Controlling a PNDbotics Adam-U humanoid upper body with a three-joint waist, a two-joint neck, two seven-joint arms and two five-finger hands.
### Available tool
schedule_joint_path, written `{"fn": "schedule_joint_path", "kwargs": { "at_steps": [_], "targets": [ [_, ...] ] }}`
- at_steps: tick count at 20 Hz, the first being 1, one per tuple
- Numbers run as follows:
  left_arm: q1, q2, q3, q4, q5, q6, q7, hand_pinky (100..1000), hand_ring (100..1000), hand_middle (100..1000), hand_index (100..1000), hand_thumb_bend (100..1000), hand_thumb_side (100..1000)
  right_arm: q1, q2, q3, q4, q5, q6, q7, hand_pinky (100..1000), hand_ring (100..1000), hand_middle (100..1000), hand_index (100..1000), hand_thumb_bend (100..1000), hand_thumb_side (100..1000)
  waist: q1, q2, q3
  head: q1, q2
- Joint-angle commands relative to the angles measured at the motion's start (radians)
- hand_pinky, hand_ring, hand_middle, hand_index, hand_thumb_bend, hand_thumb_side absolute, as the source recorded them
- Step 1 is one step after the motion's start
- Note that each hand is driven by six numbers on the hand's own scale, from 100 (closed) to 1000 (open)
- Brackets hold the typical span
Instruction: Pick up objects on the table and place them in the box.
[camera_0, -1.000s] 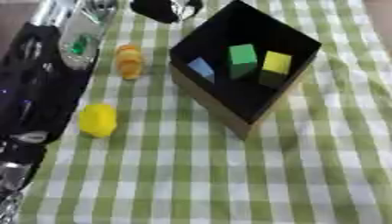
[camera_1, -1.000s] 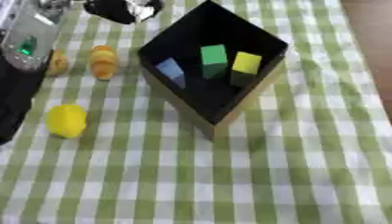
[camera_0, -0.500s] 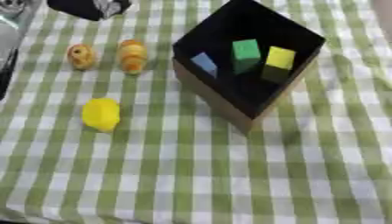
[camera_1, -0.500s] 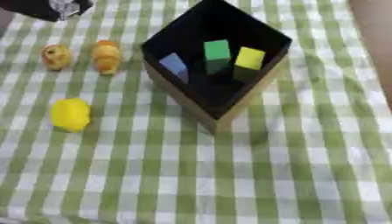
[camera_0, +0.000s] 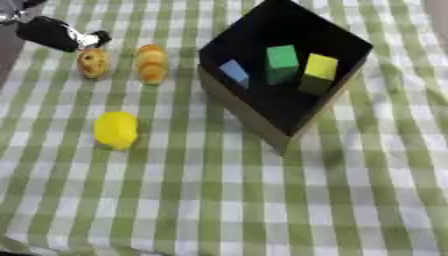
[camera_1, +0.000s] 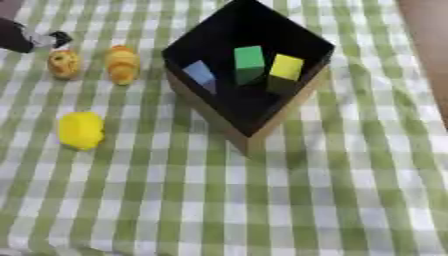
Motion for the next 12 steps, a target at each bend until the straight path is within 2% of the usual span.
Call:
{"fn": "schedule_joint_path", "kwargs": {
  "at_steps": [1,4,5,6,12],
  "targets": [
    [-0.002,0.049,0.030,0.038,0.001,0.006,0.005,876,840,811,860,485,407,-0.011,-0.028,-0.012,-0.016,0.006,-0.005,-0.001,859,837,666,858,100,540,-0.002,-0.018,0.002,-0.002,-0.008],
    [0.009,0.054,0.042,0.071,0.003,0.006,0.015,874,838,810,859,482,403,-0.011,-0.029,-0.014,-0.016,0.008,-0.006,-0.003,860,838,666,858,100,540,-0.005,-0.012,0.002,-0.006,-0.015],
    [0.011,0.055,0.046,0.079,0.006,0.007,0.018,870,836,807,857,476,375,-0.010,-0.029,-0.014,-0.016,0.009,-0.006,-0.003,860,838,665,858,100,540,-0.006,-0.010,0.002,-0.009,-0.018],
    [0.012,0.055,0.049,0.086,0.009,0.008,0.021,869,835,806,856,479,404,-0.010,-0.030,-0.015,-0.016,0.009,-0.006,-0.003,860,838,664,858,100,540,-0.008,-0.007,0.002,-0.010,-0.020],
    [0.010,0.047,0.052,0.123,0.020,0.010,0.029,862,830,804,849,478,411,-0.008,-0.030,-0.017,-0.016,0.015,-0.006,-0.003,861,840,662,857,100,539,-0.015,0.005,-0.001,-0.014,-0.033]
  ]
}}
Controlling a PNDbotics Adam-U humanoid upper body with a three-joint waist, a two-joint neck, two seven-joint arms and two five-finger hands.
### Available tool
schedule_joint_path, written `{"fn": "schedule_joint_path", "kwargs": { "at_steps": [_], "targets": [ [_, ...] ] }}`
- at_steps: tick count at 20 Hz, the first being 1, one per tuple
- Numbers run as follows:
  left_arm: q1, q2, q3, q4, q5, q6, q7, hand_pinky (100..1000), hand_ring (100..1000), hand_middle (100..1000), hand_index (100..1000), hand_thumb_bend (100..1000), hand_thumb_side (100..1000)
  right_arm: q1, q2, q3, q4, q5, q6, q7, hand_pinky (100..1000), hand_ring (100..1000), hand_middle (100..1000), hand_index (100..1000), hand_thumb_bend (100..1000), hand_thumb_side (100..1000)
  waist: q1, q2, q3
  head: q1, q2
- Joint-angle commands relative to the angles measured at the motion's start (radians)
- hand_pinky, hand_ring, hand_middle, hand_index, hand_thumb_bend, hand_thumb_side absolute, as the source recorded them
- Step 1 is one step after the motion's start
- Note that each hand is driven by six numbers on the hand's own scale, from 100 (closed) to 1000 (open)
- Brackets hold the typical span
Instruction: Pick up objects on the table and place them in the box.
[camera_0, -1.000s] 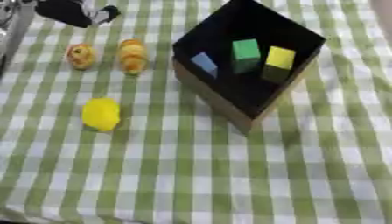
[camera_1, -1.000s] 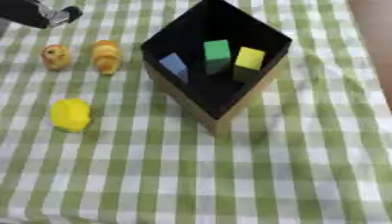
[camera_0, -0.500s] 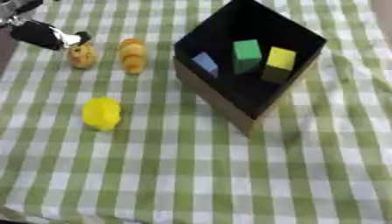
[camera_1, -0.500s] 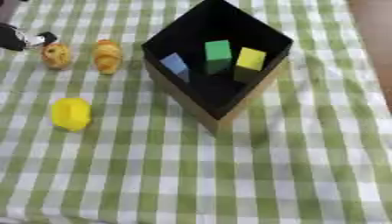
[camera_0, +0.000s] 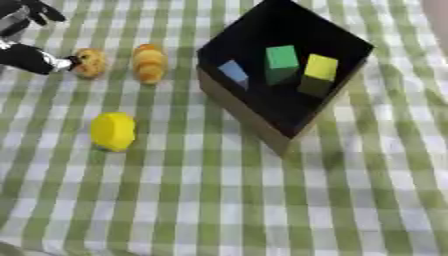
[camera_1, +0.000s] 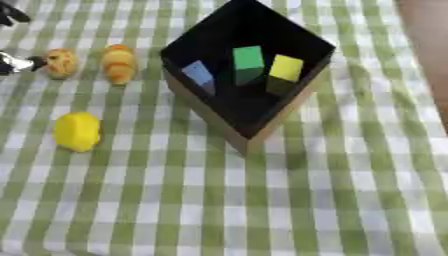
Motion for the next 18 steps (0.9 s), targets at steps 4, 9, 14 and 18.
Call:
{"fn": "schedule_joint_path", "kwargs": {
  "at_steps": [4,9,14,18],
  "targets": [
    [-0.019,0.032,0.018,0.021,0.006,-0.002,0.014,862,830,804,849,478,411,-0.008,-0.027,-0.011,-0.016,0.005,-0.005,-0.001,861,840,662,857,100,539,-0.001,-0.017,-0.001,-0.002,-0.015],
    [-0.036,0.013,0.028,0.076,-0.017,0.007,0.048,862,833,834,856,473,391,-0.006,-0.026,-0.011,-0.016,0.008,-0.003,0.002,862,841,657,856,100,539,-0.002,-0.008,-0.010,0.008,-0.029],
    [-0.057,-0.005,0.037,0.139,-0.057,0.002,0.086,861,832,830,871,476,385,-0.005,-0.025,-0.011,-0.016,0.010,-0.001,0.005,863,842,655,856,100,539,-0.001,0.000,-0.015,0.013,-0.037],
    [-0.070,-0.020,0.043,0.169,-0.050,-0.011,0.100,856,827,819,865,466,390,-0.006,-0.025,-0.012,-0.016,0.011,0.000,0.006,864,843,654,855,100,539,-0.001,0.007,-0.019,0.016,-0.041]
  ]
}}
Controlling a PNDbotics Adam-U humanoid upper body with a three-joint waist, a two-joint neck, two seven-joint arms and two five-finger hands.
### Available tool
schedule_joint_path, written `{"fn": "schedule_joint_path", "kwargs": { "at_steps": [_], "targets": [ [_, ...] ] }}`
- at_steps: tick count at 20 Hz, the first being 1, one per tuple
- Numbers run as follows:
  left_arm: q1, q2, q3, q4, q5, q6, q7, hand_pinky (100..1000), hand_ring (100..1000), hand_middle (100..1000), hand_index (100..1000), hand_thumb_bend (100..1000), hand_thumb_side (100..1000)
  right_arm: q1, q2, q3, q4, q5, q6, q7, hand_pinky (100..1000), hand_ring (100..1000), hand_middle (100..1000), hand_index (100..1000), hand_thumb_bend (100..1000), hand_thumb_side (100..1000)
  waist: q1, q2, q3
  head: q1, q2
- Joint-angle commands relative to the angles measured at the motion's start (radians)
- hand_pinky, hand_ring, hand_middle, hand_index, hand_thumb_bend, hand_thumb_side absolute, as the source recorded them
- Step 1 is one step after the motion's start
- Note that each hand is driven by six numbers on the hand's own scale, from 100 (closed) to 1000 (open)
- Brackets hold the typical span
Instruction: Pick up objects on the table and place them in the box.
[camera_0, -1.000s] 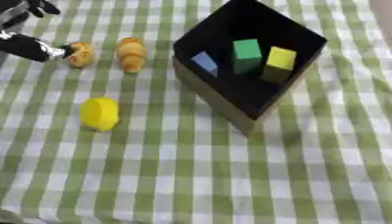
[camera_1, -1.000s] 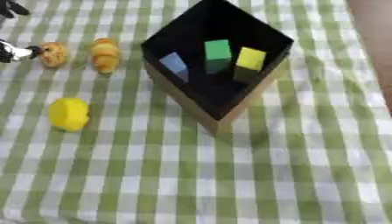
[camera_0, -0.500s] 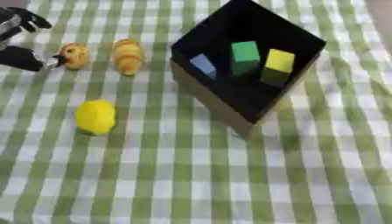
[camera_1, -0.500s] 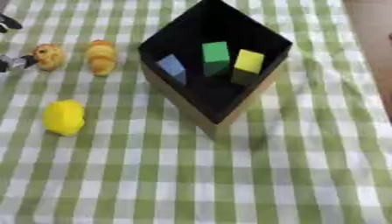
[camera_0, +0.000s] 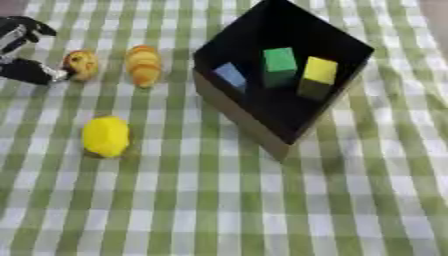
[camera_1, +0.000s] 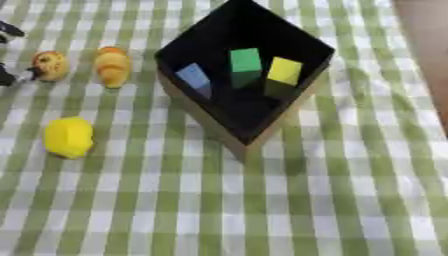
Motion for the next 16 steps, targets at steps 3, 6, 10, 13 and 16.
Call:
{"fn": "schedule_joint_path", "kwargs": {
  "at_steps": [3,6,10,13,16],
  "targets": [
    [-0.032,0.010,0.012,0.015,0.007,-0.013,0.011,852,823,810,851,458,385,-0.011,-0.024,-0.012,-0.016,0.005,0.002,0.004,864,843,652,855,100,540,0.002,-0.015,-0.003,0.006,-0.018],
    [-0.040,0.001,0.008,0.021,0.011,-0.020,0.009,846,815,798,843,445,358,-0.012,-0.023,-0.012,-0.016,0.007,0.004,0.004,865,844,651,855,100,540,0.003,-0.010,-0.007,0.008,-0.021],
    [-0.047,-0.004,0.006,0.015,0.023,-0.035,-0.002,843,810,789,839,442,354,-0.008,-0.025,-0.013,-0.016,0.009,0.007,0.003,866,845,649,854,100,540,0.005,-0.005,-0.009,0.008,-0.019],
    [-0.057,-0.008,0.010,0.024,0.013,-0.028,0.009,834,799,775,826,415,340,-0.010,-0.023,-0.011,-0.016,0.008,0.008,0.006,866,845,649,854,100,541,0.007,-0.002,-0.011,0.009,-0.023],
    [-0.063,-0.016,0.006,0.044,-0.015,-0.026,0.019,822,773,744,798,389,307,-0.011,-0.022,-0.011,-0.016,0.007,0.008,0.007,866,845,649,855,100,541,0.007,0.000,-0.015,0.012,-0.023]
  ]
}}
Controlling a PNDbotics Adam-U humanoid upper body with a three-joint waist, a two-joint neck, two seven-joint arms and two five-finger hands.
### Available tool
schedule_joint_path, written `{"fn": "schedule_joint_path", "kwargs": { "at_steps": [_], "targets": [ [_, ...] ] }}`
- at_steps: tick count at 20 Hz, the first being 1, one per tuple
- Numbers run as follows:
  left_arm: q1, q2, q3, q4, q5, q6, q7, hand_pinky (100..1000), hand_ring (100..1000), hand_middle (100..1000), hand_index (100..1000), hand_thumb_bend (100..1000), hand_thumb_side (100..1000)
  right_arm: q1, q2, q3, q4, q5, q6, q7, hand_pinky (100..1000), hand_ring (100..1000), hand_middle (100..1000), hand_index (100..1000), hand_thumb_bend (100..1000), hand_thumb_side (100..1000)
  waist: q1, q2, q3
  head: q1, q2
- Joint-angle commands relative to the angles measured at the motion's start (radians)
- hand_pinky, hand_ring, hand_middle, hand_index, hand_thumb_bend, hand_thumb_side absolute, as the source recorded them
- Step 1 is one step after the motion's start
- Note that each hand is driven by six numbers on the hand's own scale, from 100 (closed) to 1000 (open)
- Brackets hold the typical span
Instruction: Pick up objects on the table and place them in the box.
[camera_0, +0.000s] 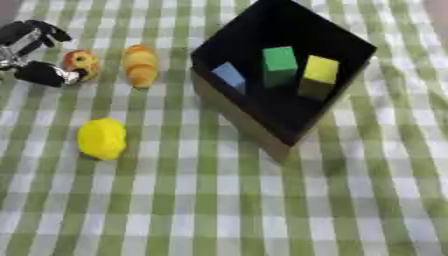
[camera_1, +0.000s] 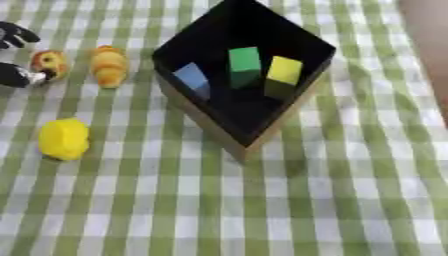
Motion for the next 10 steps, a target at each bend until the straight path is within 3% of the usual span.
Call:
{"fn": "schedule_joint_path", "kwargs": {
  "at_steps": [1,5,8,10],
  "targets": [
    [-0.022,0.015,0.003,0.011,-0.027,-0.003,0.010,812,752,717,777,370,294,-0.013,-0.022,-0.012,-0.016,0.005,0.000,0.001,866,845,648,855,100,541,0.000,-0.021,-0.003,0.006,-0.014],
    [-0.025,0.002,-0.004,0.022,-0.034,-0.026,-0.011,791,705,652,728,304,254,-0.013,-0.020,-0.013,-0.016,0.005,0.002,0.000,867,846,648,855,100,542,-0.001,-0.019,-0.006,0.006,-0.013],
    [-0.026,-0.003,-0.007,0.023,-0.029,-0.036,-0.023,759,640,590,676,225,178,-0.011,-0.020,-0.014,-0.016,0.005,0.003,-0.002,867,846,647,855,100,542,-0.001,-0.019,-0.007,0.008,-0.011],
    [-0.027,-0.005,-0.010,0.025,-0.029,-0.039,-0.034,751,642,581,667,209,136,-0.010,-0.020,-0.014,-0.016,0.004,0.003,-0.004,867,846,647,855,100,543,-0.001,-0.020,-0.007,0.009,-0.010]
  ]
}}
